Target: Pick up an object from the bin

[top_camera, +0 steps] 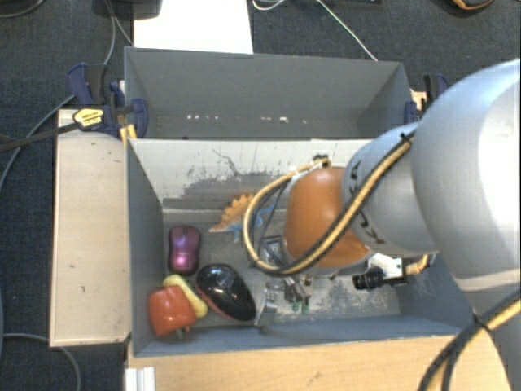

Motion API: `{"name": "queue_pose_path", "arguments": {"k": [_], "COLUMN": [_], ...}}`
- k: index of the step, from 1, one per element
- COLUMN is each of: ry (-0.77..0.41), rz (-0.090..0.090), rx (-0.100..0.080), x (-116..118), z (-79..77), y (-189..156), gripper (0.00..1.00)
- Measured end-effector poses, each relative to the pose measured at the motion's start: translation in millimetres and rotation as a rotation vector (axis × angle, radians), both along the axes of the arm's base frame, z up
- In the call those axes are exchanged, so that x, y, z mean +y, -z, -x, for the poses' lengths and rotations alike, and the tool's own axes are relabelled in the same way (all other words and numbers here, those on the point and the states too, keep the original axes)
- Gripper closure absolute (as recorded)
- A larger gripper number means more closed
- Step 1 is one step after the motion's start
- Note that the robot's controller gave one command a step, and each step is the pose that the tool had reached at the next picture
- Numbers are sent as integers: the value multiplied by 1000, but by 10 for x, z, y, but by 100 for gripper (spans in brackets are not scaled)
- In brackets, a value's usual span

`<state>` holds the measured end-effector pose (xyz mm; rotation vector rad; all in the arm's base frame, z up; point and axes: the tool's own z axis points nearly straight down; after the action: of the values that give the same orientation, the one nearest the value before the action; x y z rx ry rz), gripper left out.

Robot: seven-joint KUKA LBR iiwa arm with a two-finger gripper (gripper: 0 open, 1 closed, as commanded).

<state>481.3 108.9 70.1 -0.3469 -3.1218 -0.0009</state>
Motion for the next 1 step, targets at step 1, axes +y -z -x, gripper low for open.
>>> {"name": "queue_pose_path", "arguments": {"k": [1], "ry": [27], "rz": [1], "rx": [2], "x": [-492], "z": [14], "y": [-2], "gripper": [0]}}
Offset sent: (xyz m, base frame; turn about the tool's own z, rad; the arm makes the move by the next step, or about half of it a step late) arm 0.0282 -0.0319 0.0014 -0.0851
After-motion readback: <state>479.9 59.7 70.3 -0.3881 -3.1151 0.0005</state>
